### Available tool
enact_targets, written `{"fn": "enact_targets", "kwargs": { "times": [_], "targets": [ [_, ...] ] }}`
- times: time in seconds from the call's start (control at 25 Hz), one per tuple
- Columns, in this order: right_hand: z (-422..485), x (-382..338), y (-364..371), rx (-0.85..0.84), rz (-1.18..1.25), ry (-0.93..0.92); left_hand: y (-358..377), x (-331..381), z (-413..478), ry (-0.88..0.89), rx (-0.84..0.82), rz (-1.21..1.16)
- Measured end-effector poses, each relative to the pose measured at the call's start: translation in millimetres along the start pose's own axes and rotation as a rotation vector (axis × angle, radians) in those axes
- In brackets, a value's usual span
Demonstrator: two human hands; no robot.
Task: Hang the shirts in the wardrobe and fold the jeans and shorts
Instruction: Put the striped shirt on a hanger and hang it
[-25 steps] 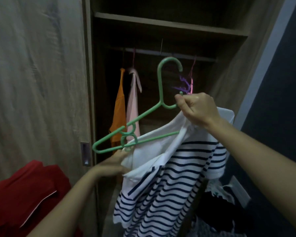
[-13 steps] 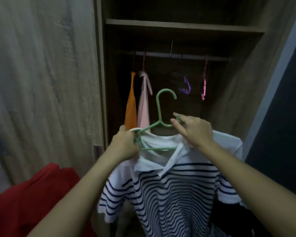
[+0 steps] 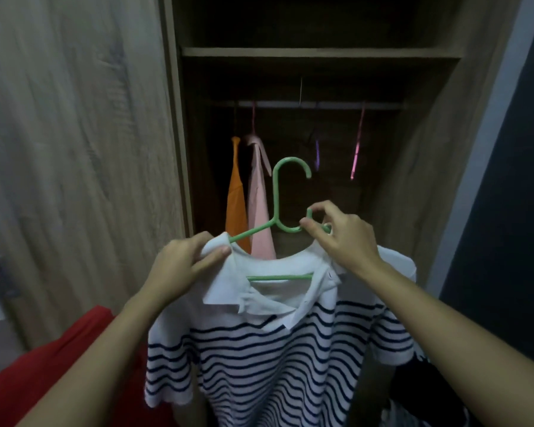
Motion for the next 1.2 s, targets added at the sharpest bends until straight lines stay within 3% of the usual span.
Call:
{"fn": "enact_targets", "kwargs": {
  "times": [0.16,0.24,0.32,0.52,0.64,0.88,1.04,1.2],
  "targets": [
    [-5,14,-4,-0.18,-0.144,-0.009,-19,-15,-14,-0.073,0.108,-0.03],
    [-10,29,-4,-0.429,0.114,0.121,-23,-24,-17,-0.151,0.112,-0.002],
    [-13,39,-2,-0.511,0.279,0.188,-23,-32,-19,-0.188,0.092,0.009],
    [-12,21,-10,-0.368,0.161,0.038,-34,-25,-17,-0.092,0.036,-0.113],
    [-12,22,-15,-0.245,0.126,0.067,-41,-28,-15,-0.095,-0.04,-0.126],
    [-6,20,-24,-0.222,0.189,0.106,-47,-13,4,-0.057,-0.175,-0.014],
    [1,25,-31,-0.248,0.188,0.096,-49,-3,10,0.026,-0.354,-0.151],
    [14,35,-26,-0.219,0.239,0.091,-45,18,16,-0.035,-0.515,-0.395]
  ]
}}
Point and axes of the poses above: each hand's wrist, its own z-axis towards the middle knuckle, its own y-axis out of the palm, x = y × z, the point moved 3 cm from there along z, towards the middle knuckle, and after that the axes turned 7 degrees about z, right-handed, at the moved point
